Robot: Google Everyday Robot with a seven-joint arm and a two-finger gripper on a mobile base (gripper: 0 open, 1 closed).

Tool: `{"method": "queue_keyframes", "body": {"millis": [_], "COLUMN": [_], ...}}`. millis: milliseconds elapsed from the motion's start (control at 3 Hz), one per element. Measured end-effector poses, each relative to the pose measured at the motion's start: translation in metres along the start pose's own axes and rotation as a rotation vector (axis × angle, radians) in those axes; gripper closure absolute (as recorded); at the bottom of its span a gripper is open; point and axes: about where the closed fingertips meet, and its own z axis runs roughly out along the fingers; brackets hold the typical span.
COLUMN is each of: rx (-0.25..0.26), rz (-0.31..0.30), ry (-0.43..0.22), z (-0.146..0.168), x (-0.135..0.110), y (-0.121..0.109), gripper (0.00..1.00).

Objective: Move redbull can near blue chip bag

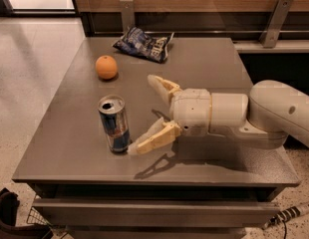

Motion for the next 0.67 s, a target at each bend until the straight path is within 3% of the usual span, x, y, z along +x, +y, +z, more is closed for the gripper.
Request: {"method": "queue_keyframes", "body": {"millis": [333, 667], "rx": [-0.026, -0.049], "rz": [-0.028, -0.023], "ry": [-0.054, -0.066], "z": [0.016, 0.029], "x": [-0.009, -0.008], "y": [0.011, 0.022], "gripper": [0.00, 0.00]}}
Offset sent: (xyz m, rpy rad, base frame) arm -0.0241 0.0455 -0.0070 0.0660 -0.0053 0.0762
